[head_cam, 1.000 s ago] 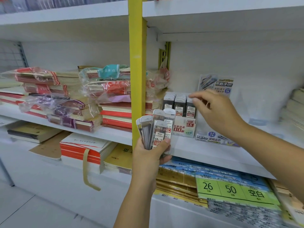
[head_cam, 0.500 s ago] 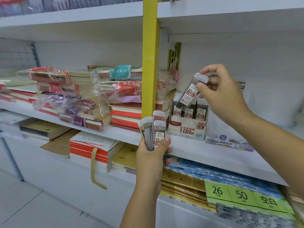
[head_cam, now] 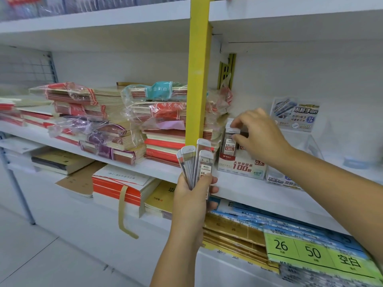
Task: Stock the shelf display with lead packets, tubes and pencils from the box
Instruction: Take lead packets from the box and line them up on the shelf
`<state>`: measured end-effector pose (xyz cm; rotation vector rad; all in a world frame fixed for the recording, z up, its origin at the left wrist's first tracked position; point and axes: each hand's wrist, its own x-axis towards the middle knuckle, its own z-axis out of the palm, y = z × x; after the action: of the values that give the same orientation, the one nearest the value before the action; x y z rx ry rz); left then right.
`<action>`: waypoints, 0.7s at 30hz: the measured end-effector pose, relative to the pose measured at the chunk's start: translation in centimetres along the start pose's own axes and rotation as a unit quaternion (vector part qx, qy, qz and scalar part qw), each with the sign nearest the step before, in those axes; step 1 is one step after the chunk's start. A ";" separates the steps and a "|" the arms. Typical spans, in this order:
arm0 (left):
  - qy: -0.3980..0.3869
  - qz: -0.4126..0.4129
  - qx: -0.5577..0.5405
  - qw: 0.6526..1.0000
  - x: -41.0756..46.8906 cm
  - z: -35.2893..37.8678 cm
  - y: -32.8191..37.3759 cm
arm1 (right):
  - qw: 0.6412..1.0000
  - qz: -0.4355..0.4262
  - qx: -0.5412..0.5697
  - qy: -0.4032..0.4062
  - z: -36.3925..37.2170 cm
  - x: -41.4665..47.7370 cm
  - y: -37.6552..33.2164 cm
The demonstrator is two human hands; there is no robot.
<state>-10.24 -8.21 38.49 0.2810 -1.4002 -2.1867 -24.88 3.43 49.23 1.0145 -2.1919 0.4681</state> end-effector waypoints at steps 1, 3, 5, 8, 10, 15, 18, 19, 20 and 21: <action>-0.005 0.001 0.003 1.000 0.0 -0.1 0.0 | 0.999 -0.009 -0.037 0.013 0.1 0.1 0.2; -0.018 0.002 0.008 1.000 -0.1 -0.2 0.2 | 0.998 0.003 -0.067 0.020 0.0 0.4 0.4; -0.030 0.000 0.011 0.999 -0.2 -0.2 0.3 | 0.997 0.018 -0.076 0.004 0.0 0.5 0.6; -0.044 -0.003 0.015 0.999 -0.4 -0.2 0.6 | 0.996 0.019 -0.091 -0.013 -0.2 0.1 0.3; -0.053 -0.005 0.018 0.998 -0.6 -0.2 0.7 | 0.998 0.007 -0.059 0.014 -0.7 -0.6 -0.5; -0.076 -0.009 0.021 0.997 -1.1 0.0 0.8 | 0.957 0.084 0.277 -0.024 -2.7 -4.2 -3.9; -0.093 -0.008 0.015 0.996 -1.3 0.2 0.8 | 0.897 0.149 0.400 -0.118 -2.9 -5.5 -5.1; -0.096 -0.007 0.016 0.995 -1.4 0.2 0.8 | 0.890 0.158 0.406 -0.135 -2.8 -5.6 -5.3; -0.100 -0.004 0.017 0.995 -1.4 0.2 0.8 | 0.887 0.166 0.408 -0.141 -2.8 -5.7 -5.4; -0.103 -0.001 0.019 0.995 -1.4 0.1 0.7 | 0.885 0.171 0.410 -0.142 -2.7 -5.8 -5.5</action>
<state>-8.89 -7.57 39.03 0.0728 -1.5536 -2.2439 -16.78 4.55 47.33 1.1484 -2.4824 1.5999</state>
